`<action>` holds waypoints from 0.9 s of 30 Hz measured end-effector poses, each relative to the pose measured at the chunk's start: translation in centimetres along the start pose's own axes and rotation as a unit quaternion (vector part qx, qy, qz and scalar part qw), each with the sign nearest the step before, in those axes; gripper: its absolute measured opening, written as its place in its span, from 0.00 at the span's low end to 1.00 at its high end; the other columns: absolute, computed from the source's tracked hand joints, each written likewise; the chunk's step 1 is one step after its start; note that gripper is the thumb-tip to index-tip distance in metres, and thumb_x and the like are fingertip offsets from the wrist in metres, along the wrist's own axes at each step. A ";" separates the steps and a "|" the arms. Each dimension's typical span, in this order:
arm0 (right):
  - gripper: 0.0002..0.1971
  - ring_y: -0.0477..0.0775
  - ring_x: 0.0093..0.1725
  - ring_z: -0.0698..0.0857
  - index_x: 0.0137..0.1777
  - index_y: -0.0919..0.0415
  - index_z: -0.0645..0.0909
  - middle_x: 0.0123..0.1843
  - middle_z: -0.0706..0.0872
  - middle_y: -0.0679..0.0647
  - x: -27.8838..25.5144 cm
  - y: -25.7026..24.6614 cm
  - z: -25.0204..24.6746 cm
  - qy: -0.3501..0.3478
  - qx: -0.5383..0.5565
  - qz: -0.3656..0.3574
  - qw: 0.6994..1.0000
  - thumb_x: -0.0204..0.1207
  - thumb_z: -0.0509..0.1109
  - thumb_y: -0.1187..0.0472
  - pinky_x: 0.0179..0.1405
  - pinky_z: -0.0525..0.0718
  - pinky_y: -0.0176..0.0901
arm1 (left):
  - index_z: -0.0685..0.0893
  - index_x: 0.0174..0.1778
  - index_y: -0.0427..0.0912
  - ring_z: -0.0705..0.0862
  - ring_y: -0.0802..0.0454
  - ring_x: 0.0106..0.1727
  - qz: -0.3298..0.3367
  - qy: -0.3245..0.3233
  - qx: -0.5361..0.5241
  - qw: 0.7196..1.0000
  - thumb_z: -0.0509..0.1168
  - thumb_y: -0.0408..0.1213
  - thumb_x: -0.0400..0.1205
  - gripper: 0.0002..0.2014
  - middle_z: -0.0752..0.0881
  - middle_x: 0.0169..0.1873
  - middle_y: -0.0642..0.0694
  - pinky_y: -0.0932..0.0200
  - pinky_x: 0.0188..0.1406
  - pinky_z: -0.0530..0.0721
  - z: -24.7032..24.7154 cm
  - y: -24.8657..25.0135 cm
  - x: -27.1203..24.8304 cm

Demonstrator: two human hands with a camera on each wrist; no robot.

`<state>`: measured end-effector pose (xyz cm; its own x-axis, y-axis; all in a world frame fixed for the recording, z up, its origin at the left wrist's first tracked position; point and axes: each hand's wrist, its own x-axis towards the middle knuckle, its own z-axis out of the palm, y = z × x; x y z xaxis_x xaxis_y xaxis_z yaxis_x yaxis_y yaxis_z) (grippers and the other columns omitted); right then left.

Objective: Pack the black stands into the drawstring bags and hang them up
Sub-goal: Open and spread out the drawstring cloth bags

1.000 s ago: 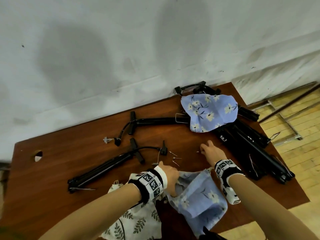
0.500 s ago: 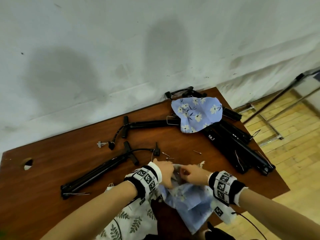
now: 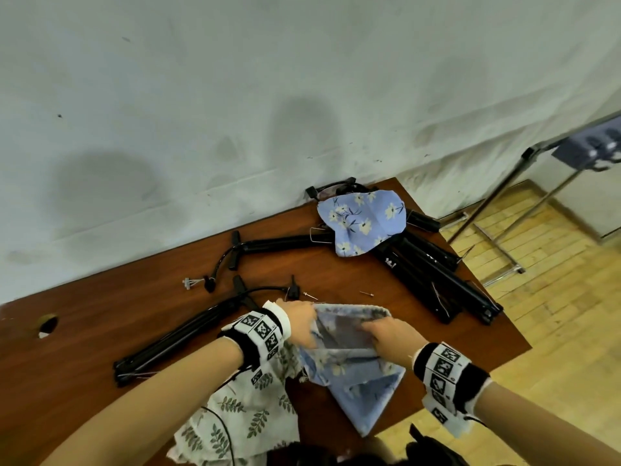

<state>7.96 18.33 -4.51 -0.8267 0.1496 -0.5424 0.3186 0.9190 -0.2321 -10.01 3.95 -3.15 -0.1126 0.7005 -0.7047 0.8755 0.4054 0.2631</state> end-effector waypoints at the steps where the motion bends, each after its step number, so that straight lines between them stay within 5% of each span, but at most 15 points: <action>1: 0.18 0.57 0.57 0.82 0.71 0.50 0.77 0.62 0.84 0.54 -0.4 0.3 -0.3 0.007 0.029 -0.012 0.999 0.85 0.55 0.60 0.57 0.80 0.49 | 0.84 0.47 0.45 0.83 0.46 0.42 0.002 0.002 -0.015 1.000 0.63 0.65 0.69 0.26 0.85 0.42 0.47 0.49 0.45 0.82 0.0 -0.2 -0.1; 4: 0.20 0.45 0.42 0.75 0.44 0.51 0.81 0.42 0.84 0.47 -2.4 1.9 -1.3 0.034 0.005 -0.052 0.998 0.87 0.51 0.45 0.69 0.68 0.45 | 0.80 0.32 0.44 0.74 0.50 0.26 0.015 -0.001 -0.101 0.995 0.66 0.56 0.78 0.19 0.79 0.26 0.44 0.55 0.29 0.75 -0.7 -0.5 -1.1; 6: 0.27 0.47 0.50 0.74 0.44 0.50 0.81 0.44 0.83 0.45 -3.8 3.5 -2.2 0.070 -0.090 -0.053 0.992 0.80 0.48 0.32 0.69 0.66 0.44 | 0.81 0.27 0.43 0.70 0.54 0.20 0.027 0.023 -0.169 0.985 0.65 0.60 0.78 0.24 0.77 0.22 0.45 0.59 0.26 0.71 -1.7 -0.9 -1.7; 8: 0.32 0.50 0.58 0.75 0.47 0.50 0.84 0.50 0.84 0.44 -5.0 5.1 -3.1 0.126 -0.145 -0.060 0.980 0.76 0.47 0.27 0.73 0.64 0.45 | 0.65 0.19 0.44 0.57 0.53 0.17 0.047 0.044 -0.237 0.969 0.66 0.61 0.76 0.30 0.62 0.17 0.47 0.59 0.25 0.59 -2.8 -0.9 -2.3; 13: 0.18 0.59 0.70 0.70 0.35 0.48 0.90 0.63 0.81 0.52 -7.3 6.3 -7.1 0.345 -0.077 -0.074 0.933 0.72 0.65 0.38 0.68 0.73 0.64 | 0.65 0.20 0.39 0.60 0.54 0.19 0.116 0.093 -0.376 0.915 0.77 0.41 0.73 0.27 0.63 0.16 0.49 0.62 0.25 0.58 -6.3 0.0 -3.3; 16: 0.13 0.52 0.76 0.67 0.32 0.52 0.91 0.72 0.76 0.46 -8.8 6.2 -9.7 0.402 0.084 -0.039 0.911 0.68 0.79 0.44 0.70 0.69 0.57 | 0.64 0.13 0.48 0.61 0.59 0.16 0.131 0.151 -0.453 0.869 0.73 0.22 0.73 0.30 0.63 0.12 0.55 0.63 0.25 0.60 -8.2 1.0 -3.8; 18: 0.25 0.42 0.57 0.82 0.32 0.60 0.90 0.58 0.85 0.40 -10.2 6.5 -11.3 0.345 0.267 0.008 0.900 0.62 0.77 0.35 0.54 0.81 0.48 | 0.67 0.13 0.46 0.64 0.58 0.18 0.136 0.182 -0.504 0.833 0.69 0.15 0.72 0.29 0.65 0.14 0.54 0.61 0.27 0.63 -8.9 1.8 -4.6; 19: 0.32 0.46 0.42 0.85 0.33 0.64 0.88 0.46 0.89 0.48 -11.0 6.9 -11.9 0.314 0.336 0.025 0.888 0.57 0.76 0.29 0.41 0.81 0.48 | 0.70 0.16 0.41 0.69 0.56 0.20 0.146 0.185 -0.526 0.817 0.68 0.13 0.72 0.24 0.69 0.17 0.50 0.60 0.29 0.67 -8.9 2.3 -5.1; 21: 0.39 0.58 0.29 0.80 0.36 0.73 0.82 0.34 0.84 0.66 -12.8 7.3 -12.9 0.268 0.403 0.028 0.874 0.56 0.78 0.30 0.30 0.76 0.46 | 0.79 0.27 0.31 0.79 0.50 0.30 0.178 0.142 -0.560 0.797 0.67 0.12 0.72 0.12 0.78 0.26 0.43 0.57 0.35 0.77 -8.6 3.5 -6.3; 24: 0.19 0.54 0.29 0.82 0.32 0.71 0.80 0.29 0.83 0.59 -15.9 6.9 -13.3 0.239 0.460 0.009 0.855 0.67 0.78 0.53 0.31 0.78 0.39 | 0.81 0.38 0.42 0.85 0.51 0.38 0.220 0.009 -0.586 0.780 0.65 0.13 0.74 0.17 0.83 0.36 0.46 0.59 0.33 0.87 -6.5 5.4 -7.2; 27: 0.18 0.55 0.28 0.76 0.31 0.71 0.74 0.29 0.76 0.65 -18.1 7.1 -11.5 0.225 0.468 0.022 0.854 0.70 0.75 0.58 0.30 0.75 0.44 | 0.79 0.52 0.40 0.86 0.44 0.49 0.211 -0.130 -0.582 0.775 0.65 0.17 0.77 0.14 0.85 0.48 0.42 0.53 0.40 0.90 -3.5 6.6 -6.6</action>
<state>19.84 26.36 12.97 -0.8324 0.4942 -0.2506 0.4107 0.2468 -0.8777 -5.14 4.05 5.54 0.2997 0.8343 -0.4628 -0.2250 0.5332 0.8155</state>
